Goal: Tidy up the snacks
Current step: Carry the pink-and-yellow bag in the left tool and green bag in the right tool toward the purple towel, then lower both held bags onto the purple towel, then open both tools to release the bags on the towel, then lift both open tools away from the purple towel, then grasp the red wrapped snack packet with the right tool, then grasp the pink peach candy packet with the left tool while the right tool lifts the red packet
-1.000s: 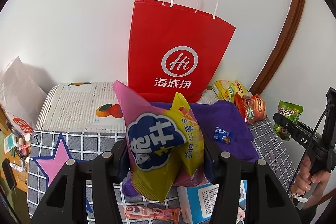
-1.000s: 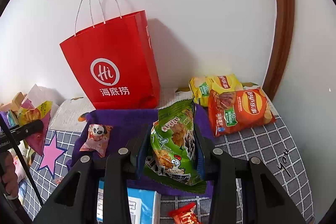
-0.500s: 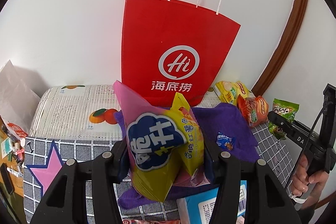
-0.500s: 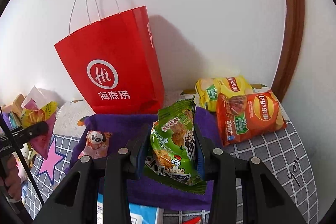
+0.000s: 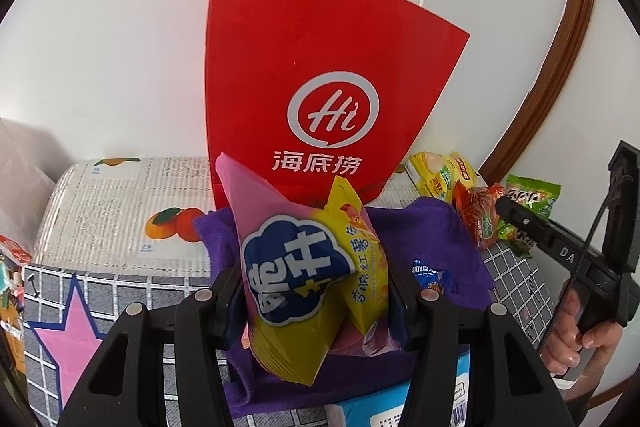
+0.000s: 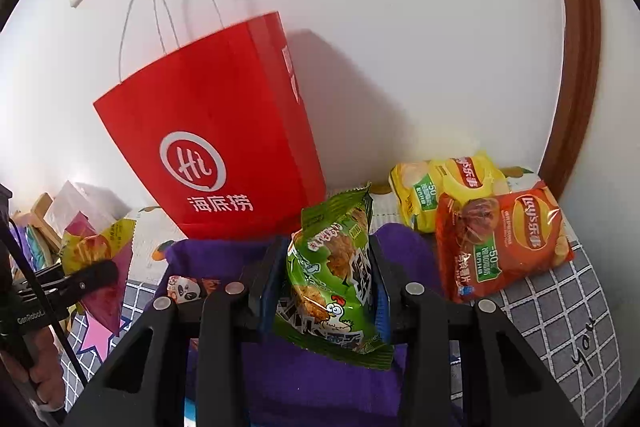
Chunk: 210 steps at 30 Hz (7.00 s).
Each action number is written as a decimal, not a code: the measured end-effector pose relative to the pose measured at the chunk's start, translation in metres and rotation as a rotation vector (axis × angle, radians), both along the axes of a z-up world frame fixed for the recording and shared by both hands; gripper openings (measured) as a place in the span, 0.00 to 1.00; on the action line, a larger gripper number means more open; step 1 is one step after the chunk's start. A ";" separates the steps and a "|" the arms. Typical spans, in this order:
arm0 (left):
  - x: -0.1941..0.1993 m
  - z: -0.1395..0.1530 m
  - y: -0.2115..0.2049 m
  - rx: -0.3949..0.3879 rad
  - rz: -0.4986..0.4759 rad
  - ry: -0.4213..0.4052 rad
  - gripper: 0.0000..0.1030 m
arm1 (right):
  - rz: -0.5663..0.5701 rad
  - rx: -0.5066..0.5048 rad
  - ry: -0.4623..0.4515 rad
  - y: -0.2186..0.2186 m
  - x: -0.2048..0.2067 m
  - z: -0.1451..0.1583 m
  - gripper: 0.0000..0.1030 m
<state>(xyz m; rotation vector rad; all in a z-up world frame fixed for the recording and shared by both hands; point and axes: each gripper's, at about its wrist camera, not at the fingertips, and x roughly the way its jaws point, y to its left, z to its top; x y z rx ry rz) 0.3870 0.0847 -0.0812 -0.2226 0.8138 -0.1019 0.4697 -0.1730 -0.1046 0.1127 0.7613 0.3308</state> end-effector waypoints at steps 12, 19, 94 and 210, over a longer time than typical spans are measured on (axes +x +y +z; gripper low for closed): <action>0.017 -0.019 -0.009 -0.008 -0.021 0.036 0.51 | -0.017 -0.040 0.075 -0.009 0.021 -0.031 0.37; 0.022 -0.028 -0.009 -0.004 -0.019 0.064 0.51 | -0.004 -0.056 0.122 -0.006 0.028 -0.048 0.37; 0.054 -0.093 -0.053 0.075 -0.117 0.255 0.53 | 0.033 -0.040 0.291 -0.010 0.044 -0.081 0.60; -0.212 -0.064 0.019 -0.014 0.045 0.225 0.75 | 0.016 -0.187 0.131 -0.036 -0.219 -0.065 0.43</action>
